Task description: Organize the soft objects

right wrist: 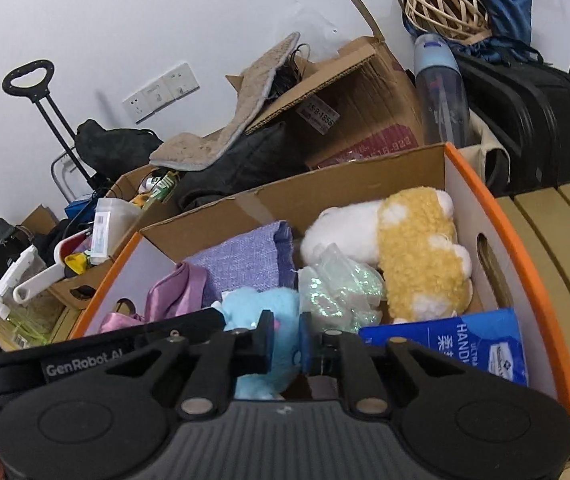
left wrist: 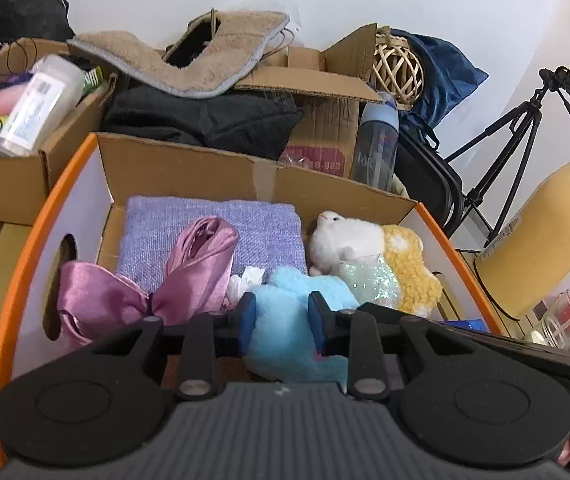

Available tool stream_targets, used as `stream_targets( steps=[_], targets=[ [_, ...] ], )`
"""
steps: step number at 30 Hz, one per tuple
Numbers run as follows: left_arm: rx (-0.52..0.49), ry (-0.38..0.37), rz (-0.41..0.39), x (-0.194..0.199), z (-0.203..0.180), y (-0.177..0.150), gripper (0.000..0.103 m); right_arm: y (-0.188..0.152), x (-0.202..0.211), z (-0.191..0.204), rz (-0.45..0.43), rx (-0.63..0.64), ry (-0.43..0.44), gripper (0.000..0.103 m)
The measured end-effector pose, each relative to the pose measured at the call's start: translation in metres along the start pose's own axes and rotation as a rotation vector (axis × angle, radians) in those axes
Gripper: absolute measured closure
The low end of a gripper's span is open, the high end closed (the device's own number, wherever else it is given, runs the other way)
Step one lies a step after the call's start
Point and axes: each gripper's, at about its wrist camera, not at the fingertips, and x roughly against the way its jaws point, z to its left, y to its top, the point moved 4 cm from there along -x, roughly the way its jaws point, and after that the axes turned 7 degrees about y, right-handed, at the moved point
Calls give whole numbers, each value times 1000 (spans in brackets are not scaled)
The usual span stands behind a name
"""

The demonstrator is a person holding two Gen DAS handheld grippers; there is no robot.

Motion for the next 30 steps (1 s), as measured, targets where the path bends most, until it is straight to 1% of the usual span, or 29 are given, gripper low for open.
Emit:
stream_targets(
  steps=[3,6,8,10,12,13,14,18,22,25,28,30],
  targets=[
    [-30,-3,-26,20,-8,6,74,3,14,4,-5,4,11,88],
    [-68,-4,-65,53,-15,12,74,11,39,10,-28,27,22,87],
    [-89,18,-101,81,-18,16,74,15,60,16,-39,50,23,87],
    [-97,34,-125,105,-17,18,74,19,84,22,-54,86,0,87],
    [-115,58,-143,132,-17,15,74,23,109,28,-67,119,-21,87],
    [-130,78,-151,143,-16,11,74,24,124,31,-69,138,-32,86],
    [-144,99,-156,152,-15,7,74,24,136,33,-69,154,-41,82],
    [-167,171,-168,189,-7,-17,74,18,185,38,-52,212,-66,78],
    [-188,218,-223,231,-8,-44,74,1,230,40,-78,242,-114,73],
    [-181,228,-276,265,-13,-67,72,-24,259,48,-116,280,-136,72],
    [-183,233,-338,302,-17,-94,67,-54,287,61,-164,326,-156,71],
    [-193,240,-379,327,-21,-118,59,-75,306,71,-204,355,-172,67]
  ],
)
